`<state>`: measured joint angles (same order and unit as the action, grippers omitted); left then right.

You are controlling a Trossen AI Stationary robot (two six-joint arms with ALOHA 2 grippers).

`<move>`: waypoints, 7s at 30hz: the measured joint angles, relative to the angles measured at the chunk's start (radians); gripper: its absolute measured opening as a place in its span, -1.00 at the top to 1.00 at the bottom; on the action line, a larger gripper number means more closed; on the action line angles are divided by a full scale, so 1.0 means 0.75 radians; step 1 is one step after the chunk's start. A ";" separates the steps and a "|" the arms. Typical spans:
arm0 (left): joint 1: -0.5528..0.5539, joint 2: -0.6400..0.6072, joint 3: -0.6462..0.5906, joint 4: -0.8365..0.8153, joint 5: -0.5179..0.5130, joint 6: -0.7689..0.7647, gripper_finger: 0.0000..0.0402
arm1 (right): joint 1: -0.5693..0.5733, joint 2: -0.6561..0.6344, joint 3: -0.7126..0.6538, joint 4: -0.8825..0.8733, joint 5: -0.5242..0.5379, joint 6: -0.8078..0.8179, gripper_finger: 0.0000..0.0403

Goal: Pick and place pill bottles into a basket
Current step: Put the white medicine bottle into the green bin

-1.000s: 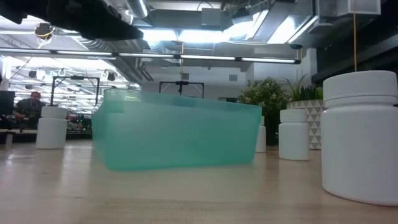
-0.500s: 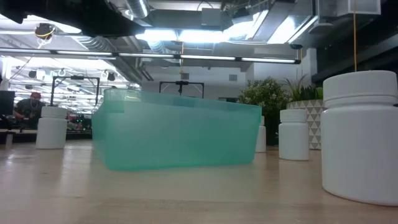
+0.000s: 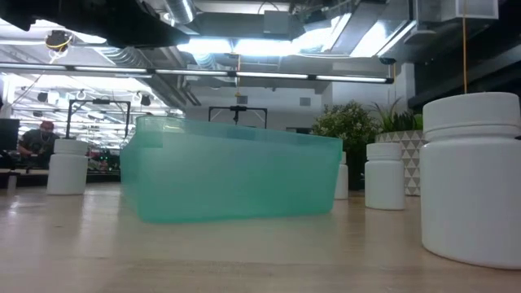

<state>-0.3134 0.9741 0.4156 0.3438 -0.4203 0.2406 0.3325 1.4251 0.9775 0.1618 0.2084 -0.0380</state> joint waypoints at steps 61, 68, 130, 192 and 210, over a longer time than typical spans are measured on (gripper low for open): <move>0.190 0.773 0.497 0.557 0.283 -0.169 -0.16 | -0.400 0.178 -0.592 1.192 -0.723 -0.206 0.27; 0.171 0.767 0.497 0.535 0.291 -0.166 -0.16 | -0.436 0.178 -0.591 1.193 -0.758 -0.206 0.28; 0.227 0.764 0.494 0.527 0.386 -0.167 0.15 | -0.449 0.176 -0.583 1.232 -0.715 -0.189 0.29; 0.239 0.358 0.197 0.014 0.135 -0.490 0.26 | -0.369 -0.402 -0.571 0.148 -0.463 -0.165 0.99; 0.242 0.586 0.035 0.372 -0.042 -0.571 0.26 | -0.454 -0.293 -0.572 0.365 -0.395 -0.243 0.99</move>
<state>-0.1322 1.4133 0.4419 0.6225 -0.4516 -0.1879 -0.0083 1.2053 0.5488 0.4355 -0.0875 -0.2201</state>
